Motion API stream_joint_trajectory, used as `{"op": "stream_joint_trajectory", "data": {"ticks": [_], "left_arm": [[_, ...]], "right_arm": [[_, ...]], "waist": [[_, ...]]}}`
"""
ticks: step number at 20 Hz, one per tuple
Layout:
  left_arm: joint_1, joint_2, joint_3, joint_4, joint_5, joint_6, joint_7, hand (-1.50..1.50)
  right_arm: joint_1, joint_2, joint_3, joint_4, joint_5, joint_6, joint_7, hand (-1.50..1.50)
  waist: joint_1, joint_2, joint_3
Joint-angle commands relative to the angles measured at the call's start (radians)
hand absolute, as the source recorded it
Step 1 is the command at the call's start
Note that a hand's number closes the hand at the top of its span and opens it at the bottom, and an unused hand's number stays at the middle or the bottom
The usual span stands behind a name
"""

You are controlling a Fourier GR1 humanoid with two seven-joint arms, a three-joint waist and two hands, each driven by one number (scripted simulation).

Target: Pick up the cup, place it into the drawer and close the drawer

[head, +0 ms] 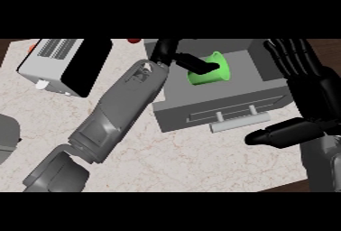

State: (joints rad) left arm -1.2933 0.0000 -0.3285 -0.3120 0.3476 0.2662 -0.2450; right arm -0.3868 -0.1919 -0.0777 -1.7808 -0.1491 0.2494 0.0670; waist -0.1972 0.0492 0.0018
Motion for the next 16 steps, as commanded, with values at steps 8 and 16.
{"op": "stream_joint_trajectory", "data": {"ticks": [8, 16], "left_arm": [[0.022, 0.000, 0.049, -0.105, 0.211, -0.014, -0.169, -1.50], [0.022, 0.000, 0.068, -0.074, 0.277, 0.056, -0.252, -1.50]], "right_arm": [[-0.024, -0.007, 0.178, 0.010, -0.192, 0.273, 0.064, 1.50], [0.044, -0.172, 0.313, -0.028, 0.046, 0.366, 0.183, -1.50]], "waist": [[-0.001, -0.005, -0.002], [0.083, -0.029, -0.002]]}}
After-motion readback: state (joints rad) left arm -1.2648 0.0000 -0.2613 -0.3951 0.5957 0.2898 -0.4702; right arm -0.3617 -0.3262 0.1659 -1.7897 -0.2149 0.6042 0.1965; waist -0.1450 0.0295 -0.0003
